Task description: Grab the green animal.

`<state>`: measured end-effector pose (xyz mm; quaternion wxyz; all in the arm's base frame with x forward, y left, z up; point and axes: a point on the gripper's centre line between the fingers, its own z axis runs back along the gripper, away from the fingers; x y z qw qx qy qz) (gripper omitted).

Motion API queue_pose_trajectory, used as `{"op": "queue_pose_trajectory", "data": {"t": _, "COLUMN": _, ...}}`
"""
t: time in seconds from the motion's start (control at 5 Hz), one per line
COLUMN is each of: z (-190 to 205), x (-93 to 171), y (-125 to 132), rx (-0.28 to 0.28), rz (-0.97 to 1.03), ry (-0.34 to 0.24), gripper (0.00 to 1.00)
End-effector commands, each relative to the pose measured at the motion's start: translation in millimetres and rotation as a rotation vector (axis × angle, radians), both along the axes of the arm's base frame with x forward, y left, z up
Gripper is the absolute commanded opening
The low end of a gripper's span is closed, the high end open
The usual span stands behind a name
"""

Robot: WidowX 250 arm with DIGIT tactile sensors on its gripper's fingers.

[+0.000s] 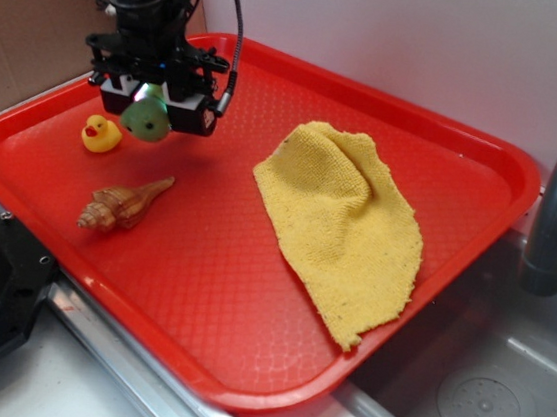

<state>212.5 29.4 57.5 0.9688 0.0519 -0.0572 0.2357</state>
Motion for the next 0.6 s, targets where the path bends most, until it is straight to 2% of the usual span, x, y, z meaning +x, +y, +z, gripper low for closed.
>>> {"op": "queue_pose_trajectory", "data": {"t": 0.0, "z": 76, "x": -10, "y": -42, "rx": -0.056, "rz": -0.493, "ry": 0.068, "gripper": 0.00}}
{"op": "queue_pose_trajectory", "data": {"t": 0.2, "z": 103, "x": -27, "y": -53, "rx": -0.108, "rz": -0.556, "ry": 0.047, "gripper": 0.00}}
{"op": "queue_pose_trajectory", "data": {"t": 0.4, "z": 115, "x": -39, "y": -57, "rx": -0.111, "rz": -0.555, "ry": 0.033, "gripper": 0.00}}
